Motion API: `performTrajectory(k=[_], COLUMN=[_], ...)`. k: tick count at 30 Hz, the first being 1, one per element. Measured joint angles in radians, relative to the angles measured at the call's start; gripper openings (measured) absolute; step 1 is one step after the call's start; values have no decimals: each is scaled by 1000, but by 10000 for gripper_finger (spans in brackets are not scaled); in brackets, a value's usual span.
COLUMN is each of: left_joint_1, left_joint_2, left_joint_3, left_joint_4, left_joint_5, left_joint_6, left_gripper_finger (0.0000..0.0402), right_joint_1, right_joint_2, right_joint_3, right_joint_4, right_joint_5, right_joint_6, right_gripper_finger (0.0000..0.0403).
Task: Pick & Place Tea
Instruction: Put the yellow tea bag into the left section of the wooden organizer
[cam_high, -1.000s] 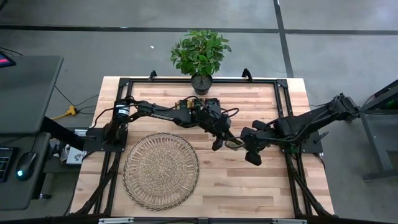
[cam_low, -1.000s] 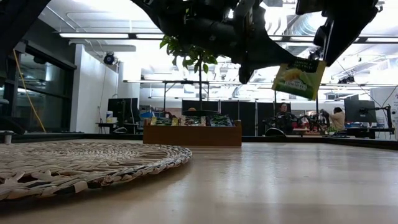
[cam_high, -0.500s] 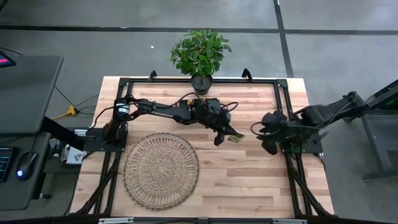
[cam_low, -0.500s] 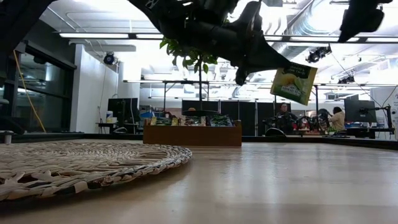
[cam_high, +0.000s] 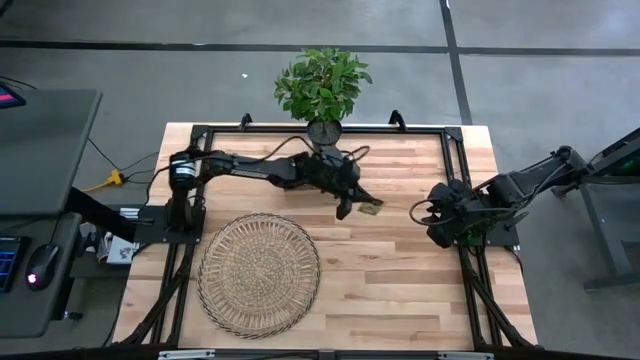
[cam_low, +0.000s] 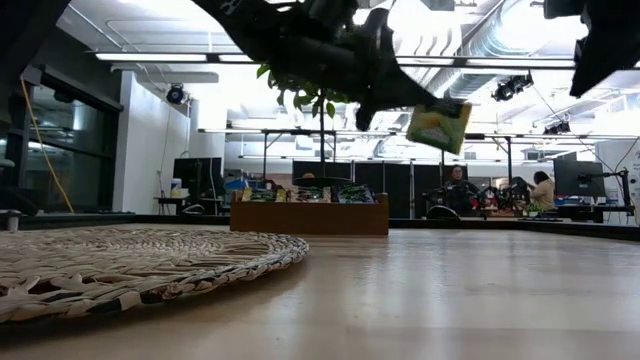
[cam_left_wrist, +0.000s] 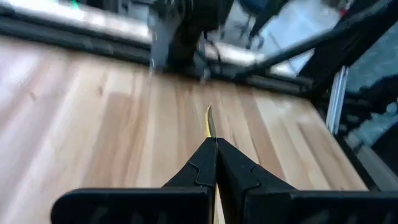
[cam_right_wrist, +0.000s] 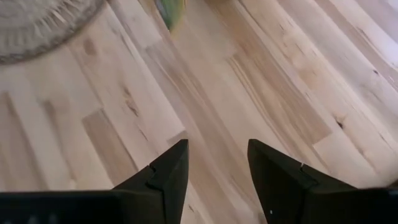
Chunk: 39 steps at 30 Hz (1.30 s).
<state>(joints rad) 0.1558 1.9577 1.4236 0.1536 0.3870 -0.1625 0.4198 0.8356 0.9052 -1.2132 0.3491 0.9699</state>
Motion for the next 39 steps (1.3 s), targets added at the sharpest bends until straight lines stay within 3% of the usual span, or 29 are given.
performTrajectory(k=[10,19,28,33,39], left_joint_1=[15,15,24,72,130], left_joint_2=[-196,-289,-301,-314,-438], left_joint_3=[-273,-597,-608,-615,-814], left_joint_4=[70,449,451,434,574], left_joint_5=[-95,-233,-278,-226,-260], left_joint_6=[-15,-186,-179,-177,-233], left_gripper_finger=[0,0,0,0,0], right_joint_1=[0,0,-1,-1,-1], right_joint_2=[0,0,0,0,1], right_joint_3=[-59,-59,-58,-58,-58], right_joint_4=[-5,-2,4,7,13], right_joint_5=[38,109,123,125,128], right_joint_6=[-17,-35,-9,2,27], right_gripper_finger=[161,161,161,161,161])
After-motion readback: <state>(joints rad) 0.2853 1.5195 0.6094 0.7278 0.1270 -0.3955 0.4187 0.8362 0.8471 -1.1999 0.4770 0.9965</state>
